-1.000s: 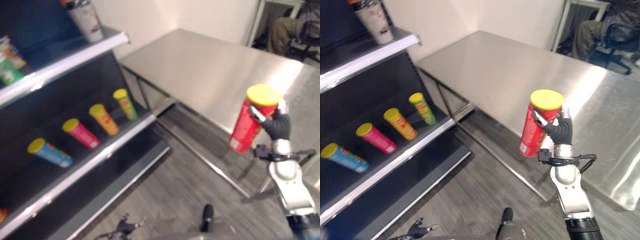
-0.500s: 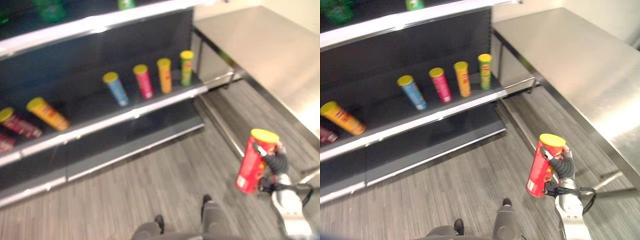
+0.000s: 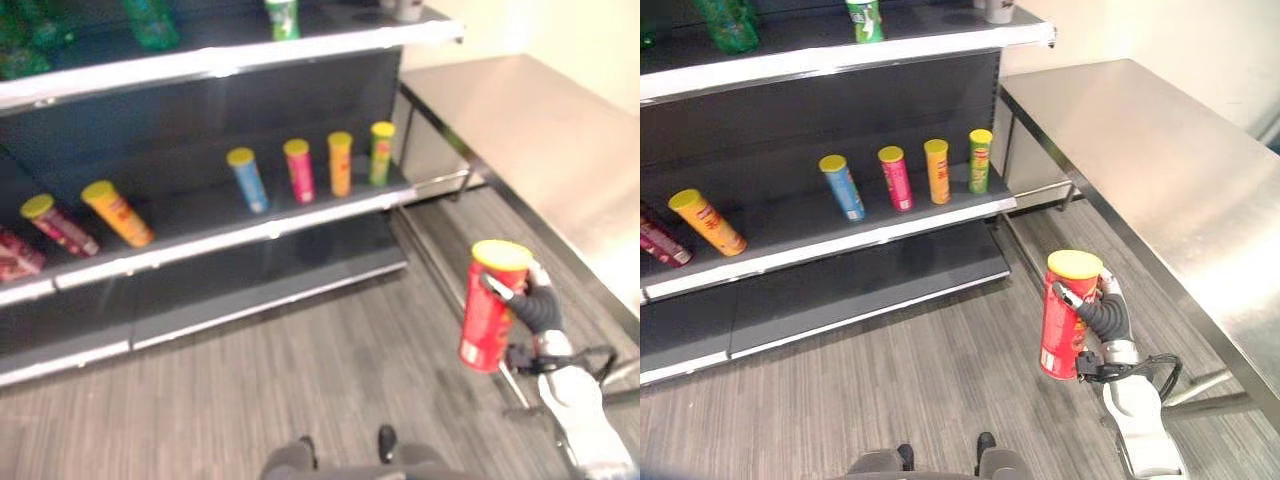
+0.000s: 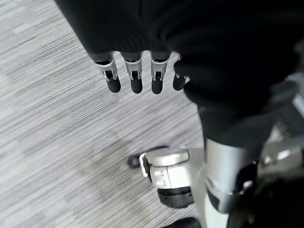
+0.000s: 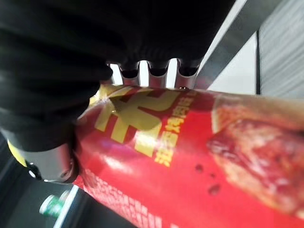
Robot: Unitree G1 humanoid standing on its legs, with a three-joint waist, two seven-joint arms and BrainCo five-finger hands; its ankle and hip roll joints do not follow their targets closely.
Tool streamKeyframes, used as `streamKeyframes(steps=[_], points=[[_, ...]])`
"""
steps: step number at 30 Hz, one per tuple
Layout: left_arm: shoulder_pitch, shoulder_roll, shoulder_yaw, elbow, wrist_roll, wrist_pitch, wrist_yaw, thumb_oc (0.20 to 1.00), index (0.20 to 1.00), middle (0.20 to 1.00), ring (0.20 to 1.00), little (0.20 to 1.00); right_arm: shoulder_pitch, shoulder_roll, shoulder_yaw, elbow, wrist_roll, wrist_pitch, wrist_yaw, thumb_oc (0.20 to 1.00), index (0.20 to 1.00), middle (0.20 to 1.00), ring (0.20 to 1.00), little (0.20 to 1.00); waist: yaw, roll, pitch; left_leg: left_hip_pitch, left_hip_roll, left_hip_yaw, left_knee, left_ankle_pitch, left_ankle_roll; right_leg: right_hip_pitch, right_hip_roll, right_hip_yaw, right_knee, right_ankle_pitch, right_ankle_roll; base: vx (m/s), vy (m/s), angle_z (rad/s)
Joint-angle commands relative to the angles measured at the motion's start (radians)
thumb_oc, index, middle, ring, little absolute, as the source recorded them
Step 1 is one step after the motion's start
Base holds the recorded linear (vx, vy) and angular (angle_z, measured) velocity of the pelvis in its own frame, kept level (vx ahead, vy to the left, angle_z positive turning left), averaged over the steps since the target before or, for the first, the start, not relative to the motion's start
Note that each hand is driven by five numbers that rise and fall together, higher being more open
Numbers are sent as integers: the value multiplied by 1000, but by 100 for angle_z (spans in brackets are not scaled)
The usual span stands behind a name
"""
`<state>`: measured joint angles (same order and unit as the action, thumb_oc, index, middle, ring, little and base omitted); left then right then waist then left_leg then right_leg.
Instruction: Put the goods on the table back onto the shelves and tidy them up.
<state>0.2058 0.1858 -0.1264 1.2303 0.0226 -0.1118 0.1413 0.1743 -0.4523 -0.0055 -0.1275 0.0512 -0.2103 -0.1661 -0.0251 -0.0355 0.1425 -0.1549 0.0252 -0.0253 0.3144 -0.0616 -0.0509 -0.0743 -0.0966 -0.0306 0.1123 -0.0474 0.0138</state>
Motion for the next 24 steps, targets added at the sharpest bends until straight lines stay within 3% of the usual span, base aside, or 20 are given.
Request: streamKeyframes(steps=[1, 2, 4, 5, 6, 7, 8, 10, 12, 14, 15, 17, 18, 19, 20, 21, 22, 23, 24], points=[[-9, -38, 15, 3, -22, -8, 19, 1000, 1000, 1000, 1000, 1000, -93, -32, -8, -83, 47, -70, -10, 200, 200, 200, 200, 200, 31, -16, 9, 47, 100, 36, -106, -45, 25, 45, -30, 30, -49, -14, 76, 30, 172, 8], [-9, -38, 15, 2, -23, -8, 19, 1000, 1000, 1000, 1000, 1000, -94, -32, -7, -82, 47, -70, -10, 200, 200, 200, 200, 200, 30, -17, 9, 52, 100, 36, -116, -40, 23, 45, -29, 29, -47, -15, 75, 18, 186, 5], [-16, -32, 27, 16, -48, -2, 23, 1000, 1000, 1000, 1000, 1000, -116, -46, 8, -74, 64, -66, -10, 200, 200, 200, 200, 200, 37, 2, 9, 18, 194, -15, -258, 84, -18, 44, -48, 43, -32, -41, 87, 28, 407, 29], [-22, -21, 25, 14, -44, -1, 36, 1000, 1000, 1000, 1000, 1000, -126, -48, 25, -65, 69, -57, -16, 200, 200, 200, 200, 200, 44, 12, 13, -8, 247, -48, -352, 121, -38, 50, -71, 71, -15, -68, 100, 62, 617, 30], [-23, -19, 19, 15, -37, -3, 45, 1000, 1000, 1000, 1000, 1000, -128, -47, 33, -62, 74, -55, -18, 200, 200, 200, 200, 200, 47, 20, 10, -22, 268, -73, -385, 144, -47, 50, -79, 87, -9, -78, 106, 57, 469, 21], [-22, -19, 19, 15, -37, -3, 45, 1000, 1000, 1000, 1000, 1000, -128, -47, 33, -62, 74, -55, -18, 200, 200, 200, 200, 200, 46, 21, 9, -21, 269, -73, -387, 145, -48, 49, -78, 87, -6, -80, 105, 62, 570, 8], [-19, -19, 8, 9, -25, -6, 57, 1000, 1000, 1000, 1000, 1000, -120, -38, 46, -62, 85, -51, -19, 200, 200, 200, 200, 200, 49, 40, 5, -36, 295, -123, -383, 177, -71, 51, -104, 111, 3, -86, 119, 49, 612, -6], [-15, -23, 9, 9, -21, -8, 62, 1000, 1000, 1000, 1000, 1000, -114, -32, 56, -66, 88, -45, -12, 200, 200, 200, 200, 200, 47, 50, -2, -24, 295, -157, -352, 158, -80, 44, -118, 134, 10, -79, 123, 32, 533, -38], [-31, -18, 0, 19, 0, -5, 64, 1000, 1000, 1000, 1000, 1000, -76, -3, 49, -73, 54, -30, -17, 200, 200, 200, 200, 200, 27, 58, -17, -20, 260, -159, -289, 112, -109, 65, -192, 129, -4, -36, 154, 40, 596, -40], [-54, -15, -42, 21, 56, -7, 61, 1000, 1000, 1000, 1000, 1000, -53, 40, 53, -71, 18, -14, -28, 200, 200, 200, 200, 200, 9, 47, -18, -27, 190, -130, -204, 54, -94, 71, -270, 142, 2, 39, 166, 8, 772, 40], [-64, 0, -76, 13, 96, -7, 59, 1000, 1000, 1000, 1000, 1000, -56, 79, 81, -65, 27, -8, -24, 200, 200, 200, 200, 200, -2, 35, -14, -6, 132, -98, -192, 15, -51, 35, -322, 142, 50, 187, 135, -27, 786, 32], [-39, 1, -66, 12, 60, -1, 35, 1000, 1000, 1000, 1000, 1000, -57, 100, 113, -71, 33, -6, -23, 200, 200, 200, 200, 200, 5, 42, 0, 38, 89, -60, -204, -1, -22, 11, -394, 54, 93, 325, 121, -41, 583, -11], [-38, 1, -66, 11, 60, -1, 34, 1000, 1000, 1000, 1000, 1000, -57, 101, 114, -71, 33, -6, -23, 200, 200, 200, 200, 200, 4, 40, 2, 41, 86, -59, -205, 0, -20, 16, -397, 54, 88, 328, 122, -23, 583, -33], [-16, -3, -30, 35, 26, 15, 19, 1000, 1000, 1000, 1000, 1000, -66, 108, 134, -61, 28, -3, -16, 200, 200, 200, 200, 200, 5, 49, 10, 91, 63, -36, -227, -8, -2, 17, -389, -34, 127, 281, 107, 10, 523, -27], [-12, -6, -21, 50, 24, 21, 13, 1000, 1000, 1000, 1000, 1000, -61, 107, 137, -62, 33, -2, -7, 200, 200, 200, 200, 200, 4, 52, 12, 107, 54, -35, -233, -13, 10, 8, -344, -29, 152, 229, 97, 6, 519, -31], [-12, -6, -21, 51, 24, 21, 13, 1000, 1000, 1000, 1000, 1000, -62, 107, 137, -62, 33, -2, -7, 200, 200, 200, 200, 200, 4, 52, 10, 105, 53, -35, -235, -11, 10, 5, -345, -29, 151, 231, 97, 14, 410, -6], [-2, -18, -11, 78, 25, 23, -4, 1000, 1000, 1000, 1000, 1000, -57, 88, 130, -56, 34, -6, -1, 200, 200, 200, 200, 200, 2, 52, 16, 112, 34, -25, -237, -18, 33, -12, -199, -46, 167, 58, 69, 7, 354, -16], [-1, -20, -9, 86, 24, 24, -10, 1000, 1000, 1000, 1000, 1000, -59, 81, 128, -52, 33, -9, 0, 200, 200, 200, 200, 200, 3, 46, 19, 116, 20, -18, -233, -20, 41, -18, -144, -59, 156, 25, 70, 6, 354, -26], [-1, -20, -9, 87, 24, 24, -10, 1000, 1000, 1000, 1000, 1000, -60, 81, 128, -52, 34, -9, 0, 200, 200, 200, 200, 200, 3, 46, 17, 113, 20, -18, -234, -17, 41, -20, -143, -59, 153, 29, 69, 0, 78, -25]])
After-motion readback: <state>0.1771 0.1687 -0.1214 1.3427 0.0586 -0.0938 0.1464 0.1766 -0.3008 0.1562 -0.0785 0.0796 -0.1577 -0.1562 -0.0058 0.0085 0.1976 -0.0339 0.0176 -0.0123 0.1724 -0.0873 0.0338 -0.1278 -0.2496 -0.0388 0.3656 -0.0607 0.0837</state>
